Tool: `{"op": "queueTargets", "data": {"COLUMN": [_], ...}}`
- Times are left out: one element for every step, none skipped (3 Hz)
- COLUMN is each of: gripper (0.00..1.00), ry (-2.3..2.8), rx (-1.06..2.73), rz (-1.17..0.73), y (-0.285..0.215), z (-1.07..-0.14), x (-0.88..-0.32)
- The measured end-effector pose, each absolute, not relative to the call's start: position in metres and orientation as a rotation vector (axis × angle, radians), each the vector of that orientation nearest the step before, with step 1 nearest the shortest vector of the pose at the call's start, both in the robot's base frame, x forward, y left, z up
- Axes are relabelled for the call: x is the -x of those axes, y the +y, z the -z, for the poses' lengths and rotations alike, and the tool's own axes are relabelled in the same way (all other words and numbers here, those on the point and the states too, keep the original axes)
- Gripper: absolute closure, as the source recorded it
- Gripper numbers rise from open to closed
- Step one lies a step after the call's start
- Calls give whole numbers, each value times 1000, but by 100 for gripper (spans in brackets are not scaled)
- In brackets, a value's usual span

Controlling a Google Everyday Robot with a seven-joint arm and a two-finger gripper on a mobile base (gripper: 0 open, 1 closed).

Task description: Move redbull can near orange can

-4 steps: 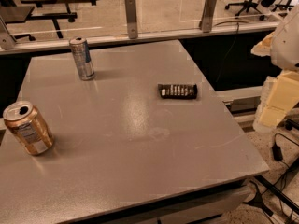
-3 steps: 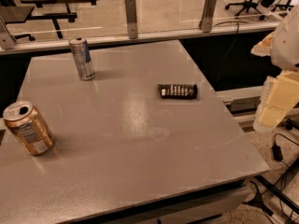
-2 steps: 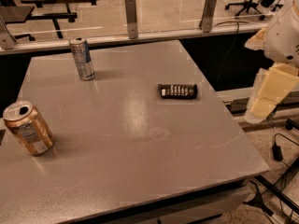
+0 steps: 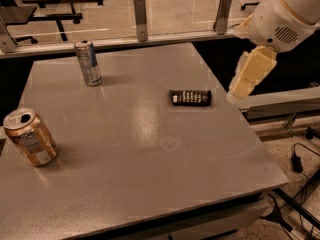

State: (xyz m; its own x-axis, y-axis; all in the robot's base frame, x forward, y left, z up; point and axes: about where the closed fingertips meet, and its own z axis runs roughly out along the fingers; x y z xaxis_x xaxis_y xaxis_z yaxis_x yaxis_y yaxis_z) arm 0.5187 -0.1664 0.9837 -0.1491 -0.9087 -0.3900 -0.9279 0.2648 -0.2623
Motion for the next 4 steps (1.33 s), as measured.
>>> {"op": "queueTargets", "data": {"gripper": [0,0,0,0], "ry": [2010,1956,1917,1896], "rx": [1648,1635,1620,1601], "rz": [-109,-154,-215,-266], "y": [-130,-80,-38,-12], "z": [-983,-974,-967,-962], "x": [-547,-576,-601,-619]}}
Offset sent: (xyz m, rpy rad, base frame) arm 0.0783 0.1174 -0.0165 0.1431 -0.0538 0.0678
